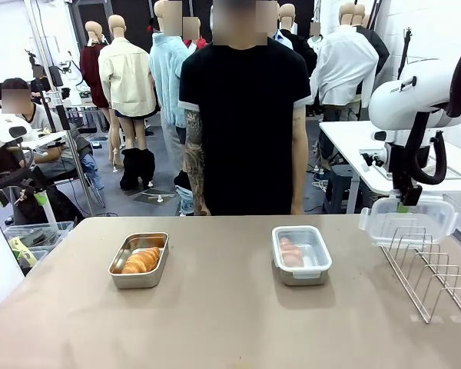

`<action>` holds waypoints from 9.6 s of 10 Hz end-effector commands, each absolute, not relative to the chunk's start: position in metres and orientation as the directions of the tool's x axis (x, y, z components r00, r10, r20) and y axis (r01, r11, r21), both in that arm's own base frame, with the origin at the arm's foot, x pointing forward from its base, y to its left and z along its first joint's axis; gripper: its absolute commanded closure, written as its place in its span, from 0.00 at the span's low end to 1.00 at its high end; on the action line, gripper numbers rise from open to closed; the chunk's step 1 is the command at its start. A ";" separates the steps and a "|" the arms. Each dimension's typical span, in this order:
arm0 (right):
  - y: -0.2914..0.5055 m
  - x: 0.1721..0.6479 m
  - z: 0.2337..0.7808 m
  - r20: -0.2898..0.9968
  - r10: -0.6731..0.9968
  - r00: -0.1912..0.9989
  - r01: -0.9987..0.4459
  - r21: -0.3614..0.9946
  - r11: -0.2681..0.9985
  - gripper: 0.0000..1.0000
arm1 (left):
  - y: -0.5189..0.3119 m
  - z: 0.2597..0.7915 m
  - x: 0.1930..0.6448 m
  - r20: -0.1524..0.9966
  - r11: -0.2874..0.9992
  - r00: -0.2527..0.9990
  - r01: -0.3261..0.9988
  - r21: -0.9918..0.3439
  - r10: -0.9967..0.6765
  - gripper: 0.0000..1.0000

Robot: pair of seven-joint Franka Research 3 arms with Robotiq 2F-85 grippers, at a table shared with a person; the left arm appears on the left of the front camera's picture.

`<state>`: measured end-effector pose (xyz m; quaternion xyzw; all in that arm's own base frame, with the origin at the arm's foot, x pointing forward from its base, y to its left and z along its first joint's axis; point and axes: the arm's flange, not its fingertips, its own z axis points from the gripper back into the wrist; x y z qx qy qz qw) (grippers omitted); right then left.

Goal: Place the bread in airtight containers.
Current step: Pick up one Airtight Container lid and hand it to the human, then release when the human grabs the Airtight Container lid.

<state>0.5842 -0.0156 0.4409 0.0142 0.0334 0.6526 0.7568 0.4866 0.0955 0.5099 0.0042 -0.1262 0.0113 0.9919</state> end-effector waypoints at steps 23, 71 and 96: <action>0.141 0.552 0.597 -0.127 0.966 -0.227 -0.849 -0.459 -0.260 1.00 | 0.095 0.509 0.485 0.265 0.999 0.963 -0.043 0.006 0.040 0.00; -0.051 0.487 0.581 0.160 0.987 0.019 -1.000 -0.011 0.021 0.00 | 0.095 0.509 0.485 0.265 0.999 0.963 -0.043 0.006 0.040 0.00; -0.051 0.487 0.581 0.160 0.987 0.019 -1.000 -0.011 0.021 0.00 | 0.095 0.509 0.485 0.265 0.999 0.963 -0.043 0.006 0.040 0.00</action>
